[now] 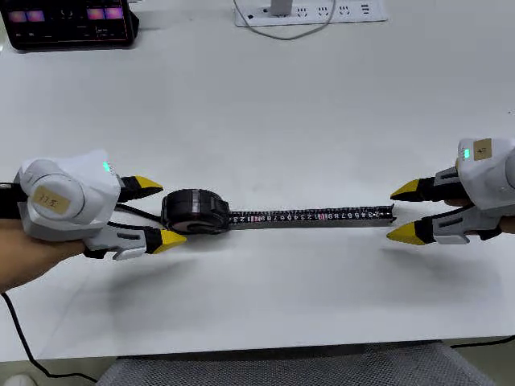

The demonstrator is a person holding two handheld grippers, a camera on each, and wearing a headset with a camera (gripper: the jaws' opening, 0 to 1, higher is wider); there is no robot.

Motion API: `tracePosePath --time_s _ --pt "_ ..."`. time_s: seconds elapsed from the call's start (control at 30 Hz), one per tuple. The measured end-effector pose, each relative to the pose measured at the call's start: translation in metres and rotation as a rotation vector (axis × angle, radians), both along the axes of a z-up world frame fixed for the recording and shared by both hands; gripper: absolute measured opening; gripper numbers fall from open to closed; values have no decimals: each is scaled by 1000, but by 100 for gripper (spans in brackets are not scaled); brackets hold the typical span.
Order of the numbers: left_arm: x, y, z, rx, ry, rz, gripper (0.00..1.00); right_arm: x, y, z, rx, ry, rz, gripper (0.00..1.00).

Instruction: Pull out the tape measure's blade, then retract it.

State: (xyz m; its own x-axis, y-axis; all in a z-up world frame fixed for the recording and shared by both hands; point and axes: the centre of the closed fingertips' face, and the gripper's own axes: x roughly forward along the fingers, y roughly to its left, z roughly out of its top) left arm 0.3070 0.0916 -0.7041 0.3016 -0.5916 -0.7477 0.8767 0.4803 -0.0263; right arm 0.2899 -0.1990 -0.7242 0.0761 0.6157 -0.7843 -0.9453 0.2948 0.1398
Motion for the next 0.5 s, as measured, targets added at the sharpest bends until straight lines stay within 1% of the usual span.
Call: tracePosePath --time_s 0.23,0.27,0.5 --pt "-4 6 8 -24 -14 65 50 -4 0 6 12 -10 -49 39" --pt "-4 8 10 -26 -23 80 50 -5 0 7 17 -8 -64 40" --pt "-6 19 19 -59 -43 152 51 -9 0 14 28 -26 -119 48"
